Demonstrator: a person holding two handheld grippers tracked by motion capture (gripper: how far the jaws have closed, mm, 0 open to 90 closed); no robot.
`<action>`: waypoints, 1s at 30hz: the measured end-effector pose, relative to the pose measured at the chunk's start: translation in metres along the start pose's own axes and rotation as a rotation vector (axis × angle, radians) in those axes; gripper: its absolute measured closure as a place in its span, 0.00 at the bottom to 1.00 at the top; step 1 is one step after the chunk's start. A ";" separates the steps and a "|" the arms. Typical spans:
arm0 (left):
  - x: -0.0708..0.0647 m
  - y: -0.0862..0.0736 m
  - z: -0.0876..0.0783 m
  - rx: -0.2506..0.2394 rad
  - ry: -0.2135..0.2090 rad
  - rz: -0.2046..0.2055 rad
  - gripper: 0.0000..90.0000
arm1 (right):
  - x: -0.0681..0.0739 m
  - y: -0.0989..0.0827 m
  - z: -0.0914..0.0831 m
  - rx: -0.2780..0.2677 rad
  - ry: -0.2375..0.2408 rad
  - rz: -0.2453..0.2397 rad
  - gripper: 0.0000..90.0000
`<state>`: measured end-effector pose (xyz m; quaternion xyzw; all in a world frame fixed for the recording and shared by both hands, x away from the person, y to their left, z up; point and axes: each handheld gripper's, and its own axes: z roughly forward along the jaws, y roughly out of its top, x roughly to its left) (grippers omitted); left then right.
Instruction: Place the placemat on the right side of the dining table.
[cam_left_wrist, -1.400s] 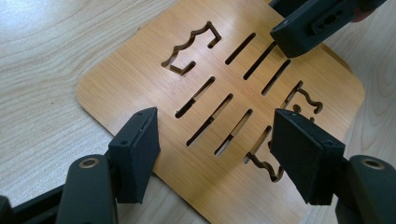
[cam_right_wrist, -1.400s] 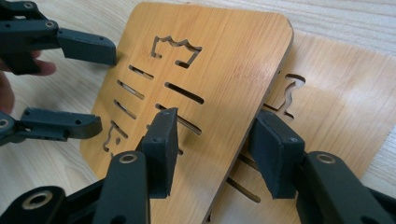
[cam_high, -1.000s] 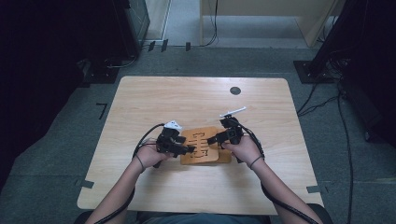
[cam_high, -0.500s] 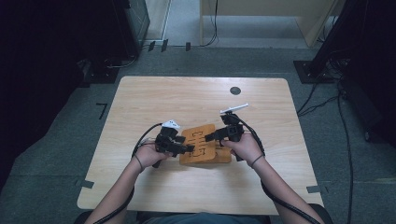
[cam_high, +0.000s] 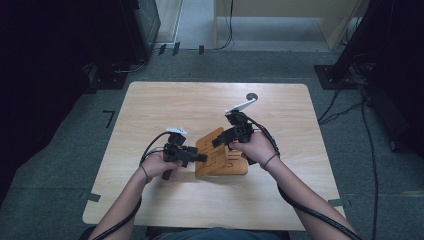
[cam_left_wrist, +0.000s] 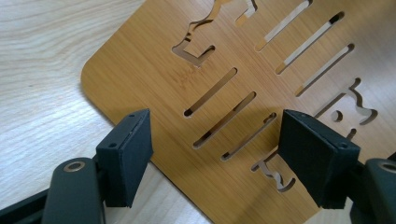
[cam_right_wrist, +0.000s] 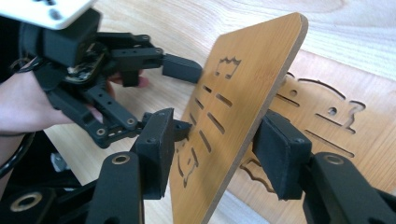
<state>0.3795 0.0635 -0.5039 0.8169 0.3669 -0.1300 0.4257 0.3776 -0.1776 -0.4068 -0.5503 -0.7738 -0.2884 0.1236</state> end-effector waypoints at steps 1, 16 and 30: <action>0.000 0.000 0.000 -0.001 -0.002 0.008 0.27 | 0.004 0.002 0.000 0.003 -0.015 -0.015 0.55; 0.003 0.000 -0.002 0.003 0.005 0.022 0.28 | 0.027 0.024 0.022 0.106 -0.141 -0.078 0.61; 0.002 0.001 -0.004 0.003 0.031 0.028 0.28 | 0.022 0.035 0.028 0.165 -0.156 -0.069 0.83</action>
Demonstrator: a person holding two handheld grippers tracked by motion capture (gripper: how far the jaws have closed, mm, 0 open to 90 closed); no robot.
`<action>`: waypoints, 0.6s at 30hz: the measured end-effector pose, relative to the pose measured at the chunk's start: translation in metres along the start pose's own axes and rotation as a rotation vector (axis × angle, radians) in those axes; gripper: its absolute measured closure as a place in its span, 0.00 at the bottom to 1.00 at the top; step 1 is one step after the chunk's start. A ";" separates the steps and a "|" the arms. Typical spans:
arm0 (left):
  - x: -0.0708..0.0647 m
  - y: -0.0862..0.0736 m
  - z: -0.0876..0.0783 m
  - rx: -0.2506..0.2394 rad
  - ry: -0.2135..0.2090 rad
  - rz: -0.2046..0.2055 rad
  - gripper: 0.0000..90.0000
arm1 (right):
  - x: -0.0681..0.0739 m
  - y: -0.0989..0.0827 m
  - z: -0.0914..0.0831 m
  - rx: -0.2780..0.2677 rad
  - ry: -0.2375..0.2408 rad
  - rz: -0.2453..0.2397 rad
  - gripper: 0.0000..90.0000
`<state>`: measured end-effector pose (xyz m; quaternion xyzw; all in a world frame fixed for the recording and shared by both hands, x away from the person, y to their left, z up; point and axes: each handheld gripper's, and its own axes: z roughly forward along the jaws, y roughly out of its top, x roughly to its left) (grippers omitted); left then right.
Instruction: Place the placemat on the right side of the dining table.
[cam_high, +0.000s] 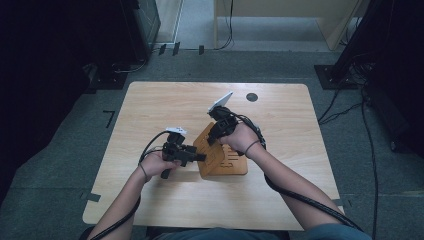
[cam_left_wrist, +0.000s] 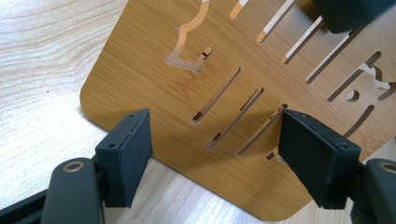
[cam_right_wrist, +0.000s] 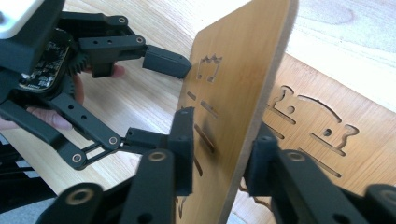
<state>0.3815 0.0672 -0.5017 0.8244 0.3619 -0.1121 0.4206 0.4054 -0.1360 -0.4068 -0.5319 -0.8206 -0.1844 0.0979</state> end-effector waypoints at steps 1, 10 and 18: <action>0.000 0.000 0.000 0.000 0.000 0.000 0.28 | -0.001 0.002 0.000 0.001 0.011 0.022 0.85; -0.005 0.002 -0.006 0.009 0.043 0.050 0.28 | 0.010 0.014 -0.003 0.057 0.057 0.032 0.96; -0.006 0.004 -0.010 -0.008 0.067 0.072 0.28 | 0.017 0.015 -0.008 0.061 0.026 0.005 0.97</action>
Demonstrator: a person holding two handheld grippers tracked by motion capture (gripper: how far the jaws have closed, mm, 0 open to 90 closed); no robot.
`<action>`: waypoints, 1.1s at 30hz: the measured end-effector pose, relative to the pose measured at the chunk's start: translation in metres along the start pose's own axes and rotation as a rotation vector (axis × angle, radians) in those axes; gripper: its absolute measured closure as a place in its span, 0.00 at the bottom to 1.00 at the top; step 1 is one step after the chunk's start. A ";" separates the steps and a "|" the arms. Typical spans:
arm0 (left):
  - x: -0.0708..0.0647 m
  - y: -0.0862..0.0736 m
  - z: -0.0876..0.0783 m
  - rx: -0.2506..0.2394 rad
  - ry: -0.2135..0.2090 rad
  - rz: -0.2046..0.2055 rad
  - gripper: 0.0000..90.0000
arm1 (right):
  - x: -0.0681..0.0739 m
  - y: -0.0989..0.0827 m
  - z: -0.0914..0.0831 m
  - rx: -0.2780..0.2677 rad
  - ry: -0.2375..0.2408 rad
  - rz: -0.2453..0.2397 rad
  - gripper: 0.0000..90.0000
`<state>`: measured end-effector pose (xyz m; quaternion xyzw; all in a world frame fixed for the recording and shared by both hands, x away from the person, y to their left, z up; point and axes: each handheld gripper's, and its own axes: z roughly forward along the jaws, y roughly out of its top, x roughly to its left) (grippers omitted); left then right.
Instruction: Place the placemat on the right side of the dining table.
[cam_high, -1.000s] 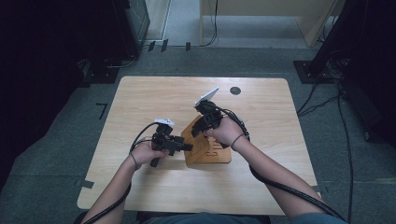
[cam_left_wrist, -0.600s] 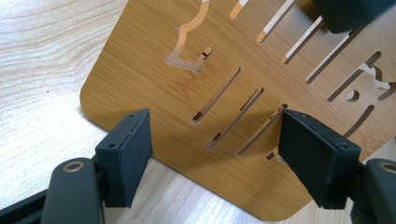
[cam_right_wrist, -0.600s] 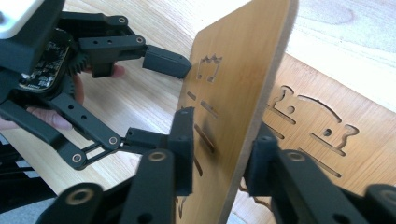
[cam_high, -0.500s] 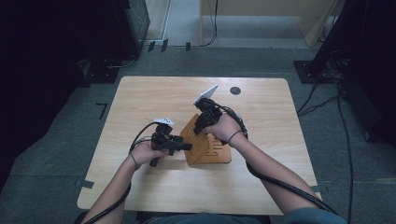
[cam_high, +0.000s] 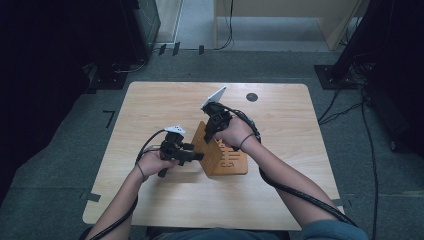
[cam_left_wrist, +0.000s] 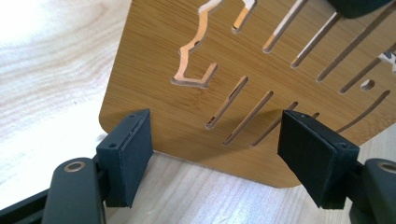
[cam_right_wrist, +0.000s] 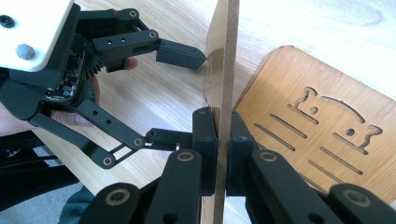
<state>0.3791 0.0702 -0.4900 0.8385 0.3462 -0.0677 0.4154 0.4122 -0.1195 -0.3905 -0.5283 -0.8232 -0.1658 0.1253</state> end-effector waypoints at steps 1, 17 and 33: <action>0.000 0.000 -0.001 -0.001 0.001 -0.001 0.28 | 0.000 -0.001 0.000 -0.006 -0.002 -0.010 0.97; 0.000 0.000 -0.001 0.012 0.034 0.044 0.28 | -0.001 0.001 -0.013 -0.016 0.001 -0.021 0.98; 0.006 0.006 0.000 0.014 0.069 0.061 0.28 | -0.008 -0.001 -0.025 -0.024 -0.022 -0.013 0.98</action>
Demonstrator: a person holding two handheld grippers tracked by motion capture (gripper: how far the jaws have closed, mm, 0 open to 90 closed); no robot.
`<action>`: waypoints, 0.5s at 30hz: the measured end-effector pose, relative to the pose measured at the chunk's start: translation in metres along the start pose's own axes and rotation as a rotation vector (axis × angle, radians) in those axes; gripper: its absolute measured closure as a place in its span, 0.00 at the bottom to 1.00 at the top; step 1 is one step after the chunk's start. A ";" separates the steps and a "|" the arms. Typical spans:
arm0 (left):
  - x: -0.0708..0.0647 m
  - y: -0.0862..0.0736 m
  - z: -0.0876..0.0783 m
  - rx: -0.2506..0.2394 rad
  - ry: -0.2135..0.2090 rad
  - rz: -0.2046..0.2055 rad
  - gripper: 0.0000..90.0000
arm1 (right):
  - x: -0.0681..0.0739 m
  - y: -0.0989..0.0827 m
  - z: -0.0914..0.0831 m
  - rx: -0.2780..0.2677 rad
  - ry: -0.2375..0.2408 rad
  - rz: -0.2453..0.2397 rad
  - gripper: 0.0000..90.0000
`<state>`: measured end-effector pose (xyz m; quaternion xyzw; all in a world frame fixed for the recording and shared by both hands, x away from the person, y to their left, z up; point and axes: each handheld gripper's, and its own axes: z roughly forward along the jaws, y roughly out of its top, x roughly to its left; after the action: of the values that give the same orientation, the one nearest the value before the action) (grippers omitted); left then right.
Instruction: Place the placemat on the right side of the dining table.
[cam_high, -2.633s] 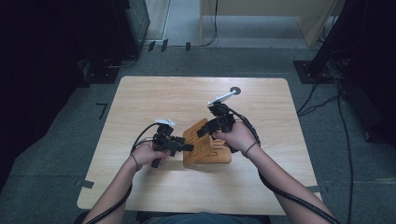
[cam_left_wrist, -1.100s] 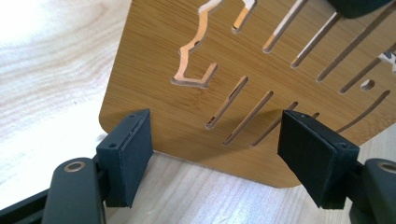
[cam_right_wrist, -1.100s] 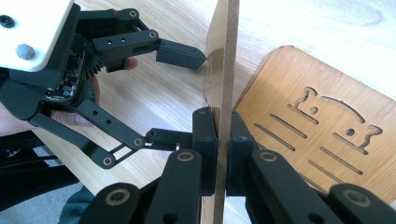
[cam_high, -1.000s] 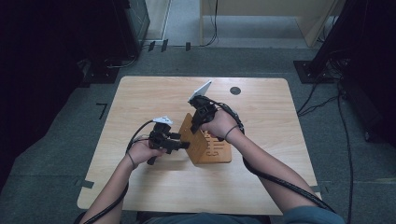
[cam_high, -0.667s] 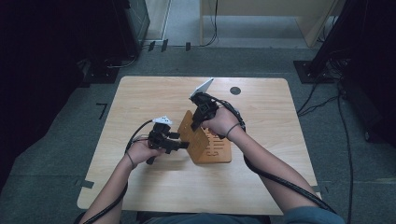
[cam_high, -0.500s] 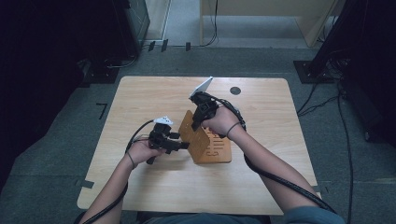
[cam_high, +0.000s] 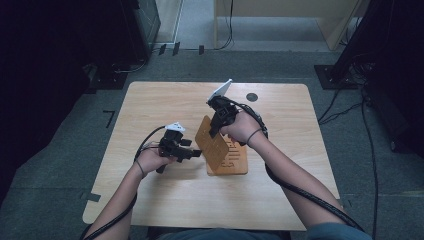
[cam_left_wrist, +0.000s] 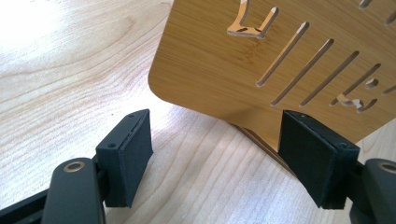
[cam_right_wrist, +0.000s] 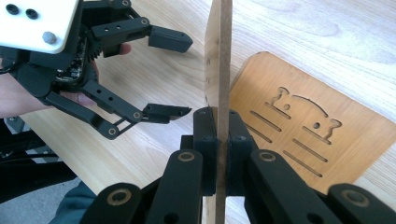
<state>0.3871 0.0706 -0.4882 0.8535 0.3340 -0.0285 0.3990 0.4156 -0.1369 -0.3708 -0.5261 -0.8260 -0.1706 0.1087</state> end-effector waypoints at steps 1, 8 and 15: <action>0.000 0.000 0.001 0.001 0.000 0.002 0.28 | -0.001 0.000 0.000 0.002 -0.002 0.002 0.98; 0.001 0.002 0.005 0.013 0.007 0.012 0.28 | -0.006 0.000 -0.004 0.003 -0.008 0.018 0.98; 0.001 0.001 0.008 0.019 0.011 0.016 0.28 | -0.016 -0.003 -0.006 0.004 -0.023 0.035 0.98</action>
<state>0.3903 0.0650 -0.4928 0.8601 0.3289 -0.0238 0.3893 0.4196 -0.1544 -0.3714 -0.5423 -0.8181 -0.1610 0.1033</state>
